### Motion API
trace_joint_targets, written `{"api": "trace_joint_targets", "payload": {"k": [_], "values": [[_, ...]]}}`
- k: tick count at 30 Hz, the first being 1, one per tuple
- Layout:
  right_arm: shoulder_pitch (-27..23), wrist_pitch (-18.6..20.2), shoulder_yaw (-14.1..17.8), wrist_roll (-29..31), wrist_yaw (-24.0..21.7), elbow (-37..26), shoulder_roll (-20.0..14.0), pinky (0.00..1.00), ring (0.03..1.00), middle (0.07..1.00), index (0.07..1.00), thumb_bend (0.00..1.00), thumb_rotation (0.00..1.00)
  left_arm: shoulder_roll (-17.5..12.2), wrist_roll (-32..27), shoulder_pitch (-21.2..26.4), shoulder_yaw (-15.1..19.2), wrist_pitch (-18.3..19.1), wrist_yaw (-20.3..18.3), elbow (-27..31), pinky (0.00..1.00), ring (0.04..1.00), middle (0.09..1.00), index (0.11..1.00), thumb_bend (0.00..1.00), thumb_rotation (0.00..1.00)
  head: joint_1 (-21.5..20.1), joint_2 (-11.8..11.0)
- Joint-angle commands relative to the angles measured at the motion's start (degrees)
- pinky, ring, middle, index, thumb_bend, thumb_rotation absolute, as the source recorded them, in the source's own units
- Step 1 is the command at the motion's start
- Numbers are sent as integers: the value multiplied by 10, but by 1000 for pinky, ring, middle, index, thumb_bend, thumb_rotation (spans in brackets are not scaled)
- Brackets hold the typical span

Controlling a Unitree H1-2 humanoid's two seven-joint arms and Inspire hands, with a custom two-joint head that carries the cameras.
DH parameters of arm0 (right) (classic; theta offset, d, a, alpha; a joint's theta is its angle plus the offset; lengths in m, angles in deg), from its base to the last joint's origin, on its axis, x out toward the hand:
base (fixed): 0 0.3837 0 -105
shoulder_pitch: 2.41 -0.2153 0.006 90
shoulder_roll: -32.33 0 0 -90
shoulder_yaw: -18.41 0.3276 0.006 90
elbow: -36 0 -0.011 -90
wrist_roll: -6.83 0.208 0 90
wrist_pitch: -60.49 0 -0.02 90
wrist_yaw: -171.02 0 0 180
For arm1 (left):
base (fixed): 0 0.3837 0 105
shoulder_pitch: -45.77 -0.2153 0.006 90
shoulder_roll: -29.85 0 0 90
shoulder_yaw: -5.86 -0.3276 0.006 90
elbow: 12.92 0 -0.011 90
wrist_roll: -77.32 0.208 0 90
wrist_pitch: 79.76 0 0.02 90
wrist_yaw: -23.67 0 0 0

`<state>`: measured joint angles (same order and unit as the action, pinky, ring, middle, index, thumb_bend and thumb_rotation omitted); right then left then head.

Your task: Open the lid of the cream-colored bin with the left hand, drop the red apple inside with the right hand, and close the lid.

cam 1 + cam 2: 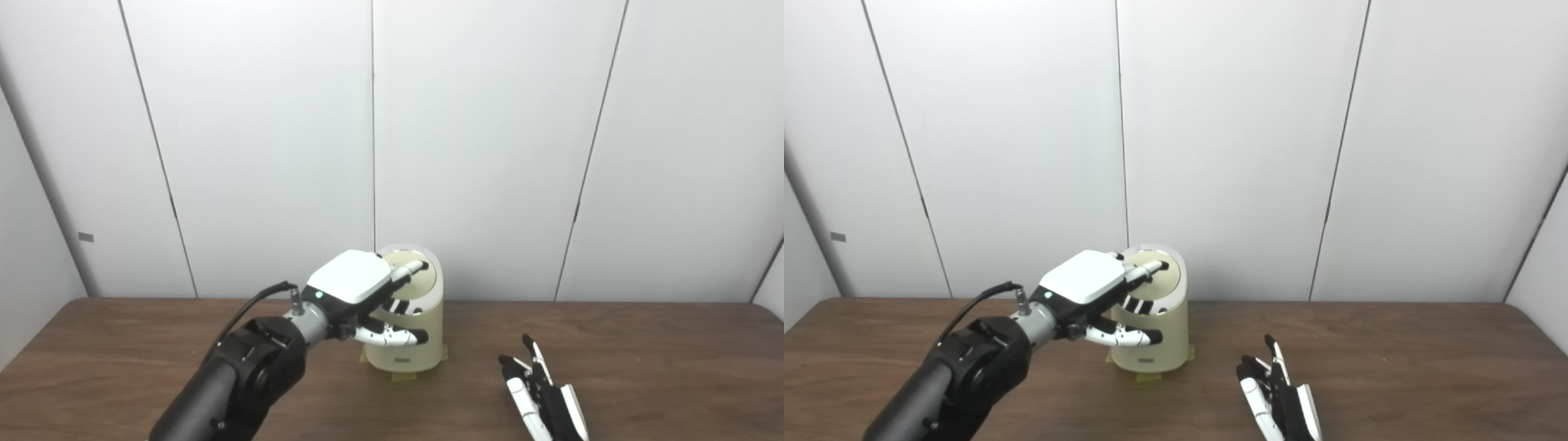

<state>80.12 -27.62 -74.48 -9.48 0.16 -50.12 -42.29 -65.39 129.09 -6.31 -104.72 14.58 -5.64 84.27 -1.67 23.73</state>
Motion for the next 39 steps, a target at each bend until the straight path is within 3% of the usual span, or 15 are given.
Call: {"api": "trace_joint_targets", "payload": {"k": [1, 5, 11, 16, 20, 27, 32, 39], "values": [[-15, -18, 1, 2, 2, 9, -5, 801, 829, 819, 980, 495, 941, -9, 4, 20, 25, 12, 18, 39, 977, 921, 903, 1000, 575, 790, 2, -1], [-16, -14, 3, 1, 3, 10, -5, 789, 840, 827, 981, 498, 938, 10, -15, -18, 65, 7, 78, 59, 984, 946, 942, 987, 507, 701, 1, -2], [-12, -8, 2, -1, 5, -5, -1, 776, 842, 833, 977, 505, 934, 46, -97, -76, 136, 26, 125, 86, 950, 954, 951, 986, 475, 660, -5, 5], [-8, 4, 5, 8, -3, -24, -1, 783, 847, 837, 973, 512, 941, 76, -262, -141, 228, 77, 119, 122, 961, 970, 960, 997, 392, 656, -7, 11], [-6, 14, 6, 9, -8, -38, -4, 800, 854, 844, 972, 505, 945, 90, -359, -185, 265, 114, 117, 130, 992, 956, 949, 997, 380, 640, -9, 12], [4, 27, 10, 30, -26, -75, -4, 821, 872, 852, 966, 503, 978, 121, -442, -260, 283, 126, 150, 148, 989, 953, 939, 987, 427, 764, -5, 20], [8, 38, 14, 41, -34, -91, -6, 843, 881, 858, 967, 479, 999, 134, -502, -292, 295, 111, 164, 137, 1000, 976, 952, 999, 387, 812, -7, 24], [13, 43, 28, 70, -45, -102, -7, 874, 888, 856, 957, 455, 989, 140, -534, -326, 295, 83, 189, 106, 1000, 991, 968, 1000, 338, 830, 1, 25]]}}
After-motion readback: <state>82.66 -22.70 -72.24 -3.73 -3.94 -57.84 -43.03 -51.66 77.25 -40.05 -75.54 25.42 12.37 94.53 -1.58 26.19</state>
